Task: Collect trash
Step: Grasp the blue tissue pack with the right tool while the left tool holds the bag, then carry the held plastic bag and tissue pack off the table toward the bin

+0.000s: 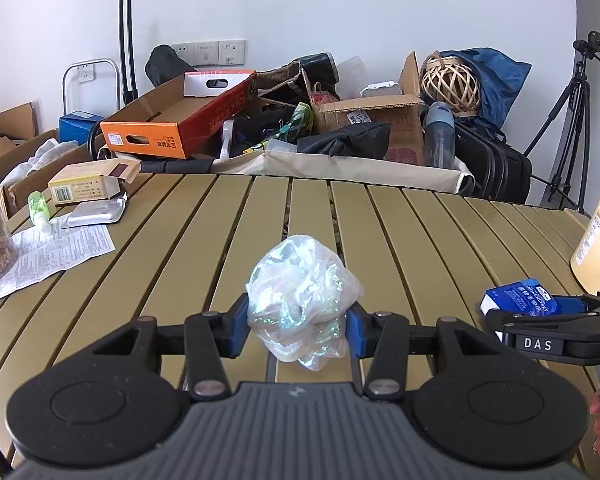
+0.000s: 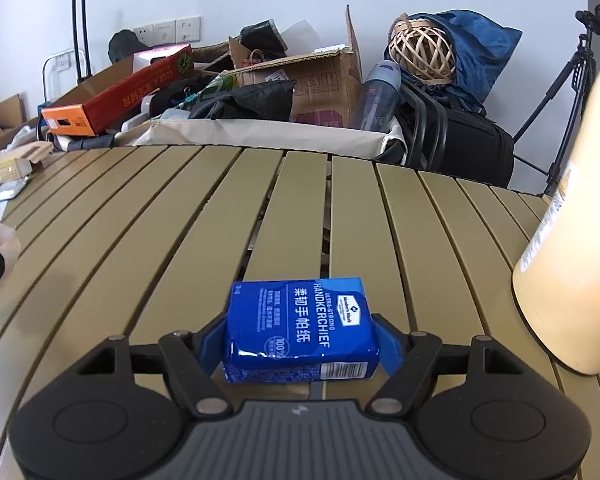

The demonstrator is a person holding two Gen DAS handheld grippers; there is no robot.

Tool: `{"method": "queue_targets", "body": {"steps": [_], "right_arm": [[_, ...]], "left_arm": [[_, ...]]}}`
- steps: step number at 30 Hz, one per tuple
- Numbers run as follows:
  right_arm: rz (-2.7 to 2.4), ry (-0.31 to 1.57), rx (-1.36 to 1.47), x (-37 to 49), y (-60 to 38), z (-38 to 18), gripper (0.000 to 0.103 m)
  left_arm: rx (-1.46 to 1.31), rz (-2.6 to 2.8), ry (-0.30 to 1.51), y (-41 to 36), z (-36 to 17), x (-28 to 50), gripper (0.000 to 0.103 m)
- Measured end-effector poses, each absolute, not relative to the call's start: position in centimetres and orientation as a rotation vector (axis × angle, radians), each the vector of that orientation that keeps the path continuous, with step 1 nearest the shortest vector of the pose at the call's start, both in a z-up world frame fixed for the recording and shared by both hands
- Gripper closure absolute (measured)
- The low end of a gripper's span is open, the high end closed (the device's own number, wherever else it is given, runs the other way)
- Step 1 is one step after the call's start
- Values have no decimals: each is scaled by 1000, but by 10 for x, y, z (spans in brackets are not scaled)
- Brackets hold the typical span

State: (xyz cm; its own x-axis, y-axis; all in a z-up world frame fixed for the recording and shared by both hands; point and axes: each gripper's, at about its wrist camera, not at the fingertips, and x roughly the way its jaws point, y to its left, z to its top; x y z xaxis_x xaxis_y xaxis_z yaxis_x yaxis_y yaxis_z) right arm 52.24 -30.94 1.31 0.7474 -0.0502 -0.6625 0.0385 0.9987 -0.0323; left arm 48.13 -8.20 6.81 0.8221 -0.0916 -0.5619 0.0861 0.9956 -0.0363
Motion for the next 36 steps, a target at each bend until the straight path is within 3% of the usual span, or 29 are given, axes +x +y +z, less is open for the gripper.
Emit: {"method": "queue_targets", "body": {"steps": [36], "right_arm": [[33,593,-5,308,-282,101,31]], "left_arm": [[-8,-112,530,-81,127,291,55]]}}
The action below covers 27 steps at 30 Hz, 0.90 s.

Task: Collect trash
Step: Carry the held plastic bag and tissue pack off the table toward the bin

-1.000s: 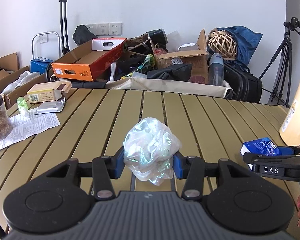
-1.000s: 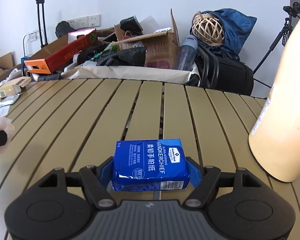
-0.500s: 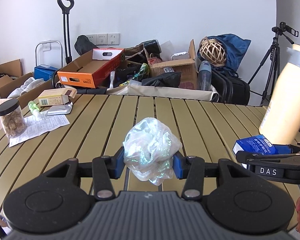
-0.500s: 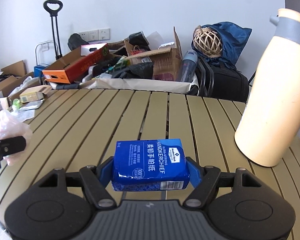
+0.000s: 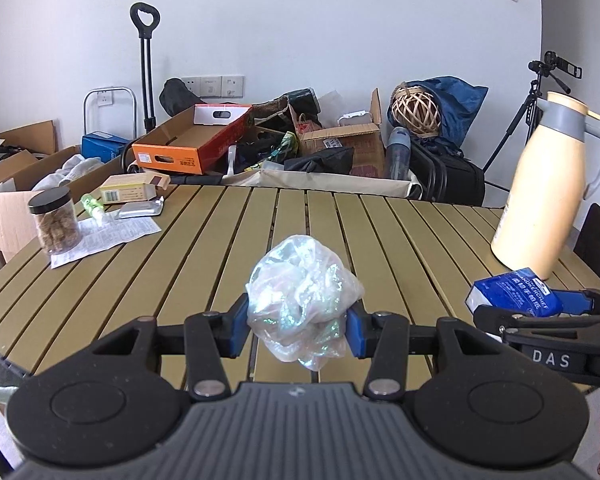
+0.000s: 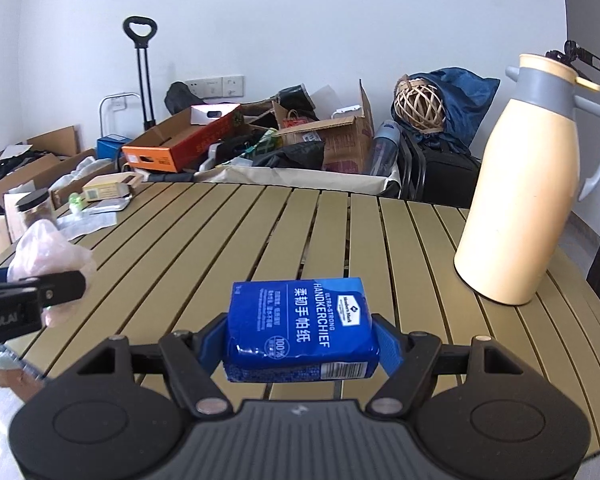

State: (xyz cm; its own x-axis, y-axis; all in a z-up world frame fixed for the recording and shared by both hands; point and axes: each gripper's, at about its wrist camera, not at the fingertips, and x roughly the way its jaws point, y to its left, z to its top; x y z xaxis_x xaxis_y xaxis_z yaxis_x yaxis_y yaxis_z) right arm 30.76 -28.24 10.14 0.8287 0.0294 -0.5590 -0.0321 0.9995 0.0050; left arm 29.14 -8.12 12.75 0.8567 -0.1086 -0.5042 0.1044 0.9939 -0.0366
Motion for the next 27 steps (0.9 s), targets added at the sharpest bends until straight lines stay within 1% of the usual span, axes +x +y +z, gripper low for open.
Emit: {"method": "queue_targets", "body": {"steps": [12,27], "right_arm": [[63,579,-6,230,-269,94,31],[119,616,-38,169,-246,61,31]], "left_arm": [[9,-119,538,-71,115,225,55],[45,-147,594,-64,73,172,55]]}}
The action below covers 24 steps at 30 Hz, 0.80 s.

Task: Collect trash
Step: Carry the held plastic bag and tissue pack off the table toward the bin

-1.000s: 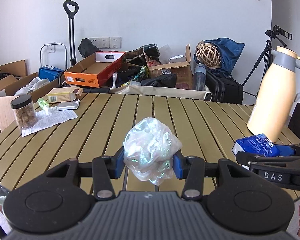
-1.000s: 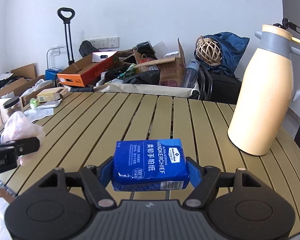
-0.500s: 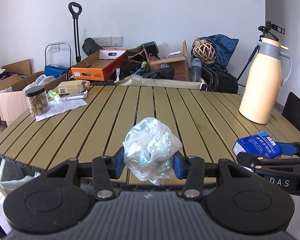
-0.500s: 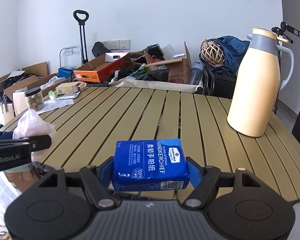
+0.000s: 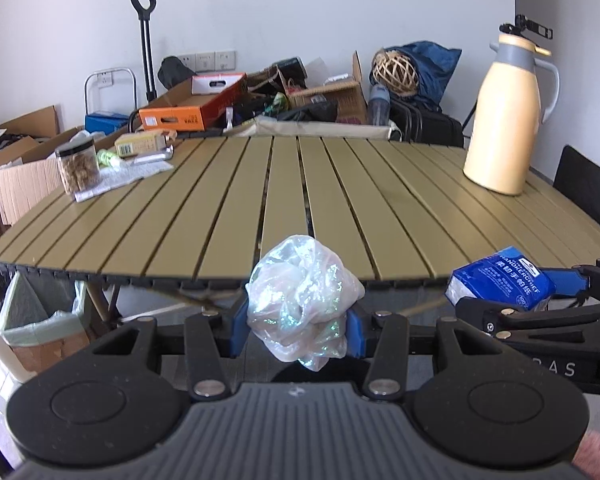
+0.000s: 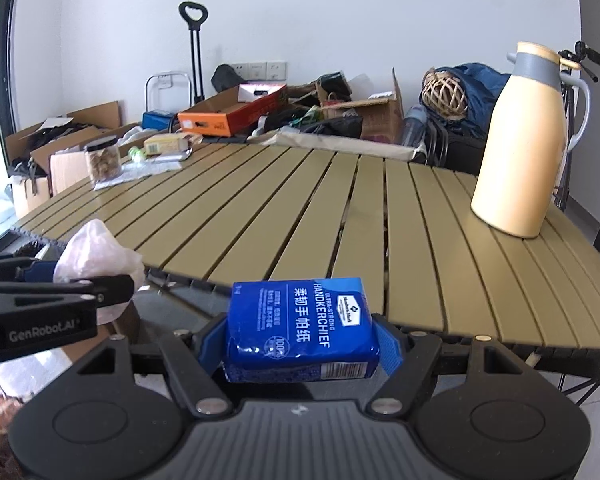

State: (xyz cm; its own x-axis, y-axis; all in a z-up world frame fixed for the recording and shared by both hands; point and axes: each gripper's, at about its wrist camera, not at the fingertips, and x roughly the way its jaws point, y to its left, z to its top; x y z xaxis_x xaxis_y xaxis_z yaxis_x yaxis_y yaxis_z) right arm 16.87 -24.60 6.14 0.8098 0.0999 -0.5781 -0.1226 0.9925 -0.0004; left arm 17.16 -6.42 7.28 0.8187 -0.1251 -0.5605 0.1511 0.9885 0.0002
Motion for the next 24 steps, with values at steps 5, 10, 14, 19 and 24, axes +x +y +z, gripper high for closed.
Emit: {"method": "queue_targets", "body": {"steps": [5,10,14,19,24], "right_arm": [[133,661,-41,159,-240,40,31],[143,724,-37,154,-235,12,31],[149,776,-29,152,-233,-11,31],[155,837,-23,150,-230,-38,31],[156,894,-18,150,-230,-62,31]], "left_arm": [[51,-150,633,-60,53,164,55],[55,-150,684,-55,30,159,55],[56,-145,726,-51,10,158,55],[58,-140,778,-47,-13,158,55],[59,-128,827,-43,-32,159,55]]}}
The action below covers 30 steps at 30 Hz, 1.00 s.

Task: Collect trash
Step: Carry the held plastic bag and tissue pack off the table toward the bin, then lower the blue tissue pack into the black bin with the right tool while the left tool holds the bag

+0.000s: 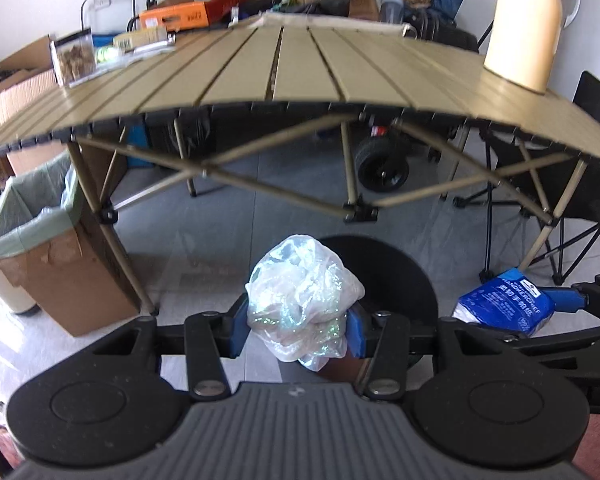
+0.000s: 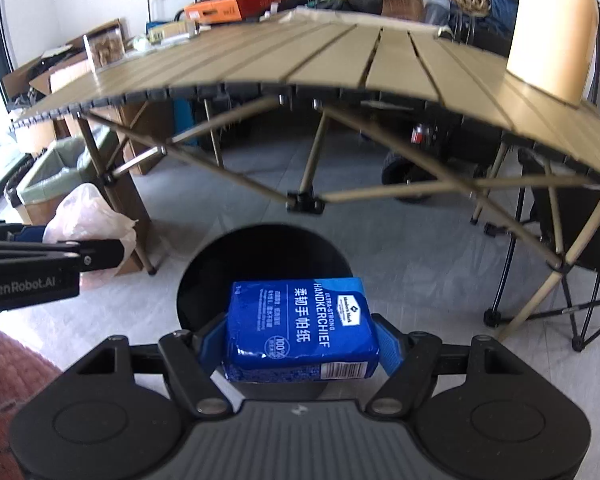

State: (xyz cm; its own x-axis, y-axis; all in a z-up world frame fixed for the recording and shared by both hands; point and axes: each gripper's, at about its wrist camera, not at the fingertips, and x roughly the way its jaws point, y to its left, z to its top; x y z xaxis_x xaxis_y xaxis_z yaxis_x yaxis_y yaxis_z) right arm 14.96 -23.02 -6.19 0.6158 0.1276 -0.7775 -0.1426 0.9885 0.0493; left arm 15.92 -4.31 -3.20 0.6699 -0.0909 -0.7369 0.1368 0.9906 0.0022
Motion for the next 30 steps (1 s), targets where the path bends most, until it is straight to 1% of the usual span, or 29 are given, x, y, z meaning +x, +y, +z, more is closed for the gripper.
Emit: {"method": "queue_targets", "body": {"steps": [15,30], "right_arm": [[125,1028,-14,148,-242,-117,31],[93,1110,-16,156,-253,-153,31]], "left_arm": [[46,-115,921,-39,-78,168,55],[22,-79,987,-19,-113,177,55]]}}
